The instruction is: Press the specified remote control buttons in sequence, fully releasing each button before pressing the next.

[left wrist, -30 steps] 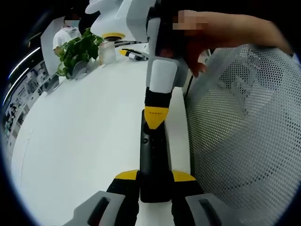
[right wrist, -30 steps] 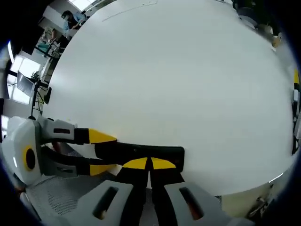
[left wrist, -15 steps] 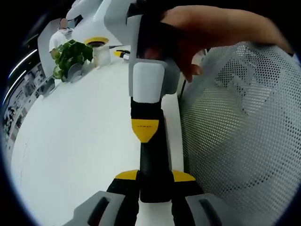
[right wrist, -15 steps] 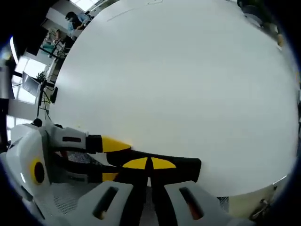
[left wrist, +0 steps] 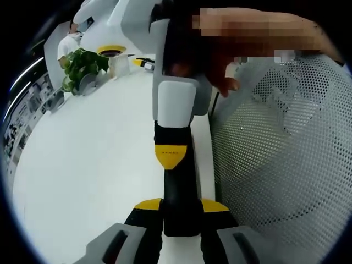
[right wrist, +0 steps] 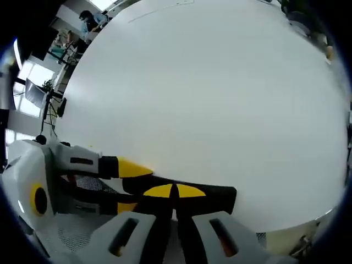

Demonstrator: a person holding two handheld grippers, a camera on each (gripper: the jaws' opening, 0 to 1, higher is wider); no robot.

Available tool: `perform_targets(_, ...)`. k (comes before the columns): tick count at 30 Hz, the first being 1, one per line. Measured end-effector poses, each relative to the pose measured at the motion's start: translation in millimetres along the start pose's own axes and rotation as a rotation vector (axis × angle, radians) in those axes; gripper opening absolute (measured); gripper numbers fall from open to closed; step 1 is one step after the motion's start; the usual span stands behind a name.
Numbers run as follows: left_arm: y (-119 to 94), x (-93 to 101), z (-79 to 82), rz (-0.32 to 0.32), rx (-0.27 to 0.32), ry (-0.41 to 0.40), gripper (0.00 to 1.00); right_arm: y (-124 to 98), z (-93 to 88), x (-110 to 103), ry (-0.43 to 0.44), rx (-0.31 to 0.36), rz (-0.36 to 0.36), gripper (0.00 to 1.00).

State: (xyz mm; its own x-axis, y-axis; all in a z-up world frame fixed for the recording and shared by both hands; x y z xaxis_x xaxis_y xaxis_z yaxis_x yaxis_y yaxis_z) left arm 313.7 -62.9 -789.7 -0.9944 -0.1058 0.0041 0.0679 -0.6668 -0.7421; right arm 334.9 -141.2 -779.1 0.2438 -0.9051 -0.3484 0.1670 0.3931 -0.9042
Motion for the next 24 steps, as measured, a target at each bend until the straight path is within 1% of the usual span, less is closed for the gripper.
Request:
perform_targets(4, -0.2, -0.3, -0.1, 0.002, 0.006, -0.003, 0.24, 1.1, 1.0, 3.0, 0.036, 0.007, 0.015, 0.00)
perform_targets(6, 0.2, -0.5, -0.3, 0.002, 0.005, -0.003, 0.24, 1.3, 1.1, 2.4, 0.040, 0.007, 0.020, 0.00)
perform_targets(14, -0.1, -0.8, -0.2, 0.002, 0.004, -0.004, 0.24, 1.4, 1.8, 1.3, 0.029, -0.002, 0.018, 0.00)
perform_targets(20, 0.3, -1.4, -0.2, 0.000, 0.004, -0.004, 0.24, 0.4, 0.8, 2.4, 0.060, -0.011, 0.027, 0.00)
perform_targets(24, 0.2, -1.2, -0.2, 0.000, 0.003, -0.004, 0.24, -0.3, -0.8, 0.3, 0.044, -0.016, 0.020, 0.00)
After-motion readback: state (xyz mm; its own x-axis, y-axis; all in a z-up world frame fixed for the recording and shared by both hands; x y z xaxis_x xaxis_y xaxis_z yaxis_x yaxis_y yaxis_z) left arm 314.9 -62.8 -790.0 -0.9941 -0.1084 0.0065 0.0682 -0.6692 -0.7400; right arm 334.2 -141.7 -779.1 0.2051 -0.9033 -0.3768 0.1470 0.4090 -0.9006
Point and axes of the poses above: the point that each gripper's makers call its tool centre point, and the gripper's own axes: y roughly forward along the fingers, x roughly to its right, z roughly out of its top, the point moved 5 cm from there along -y, roughly backward along the fingers, and after that the axes turned 5 degrees about x, right-handed, at the moved point
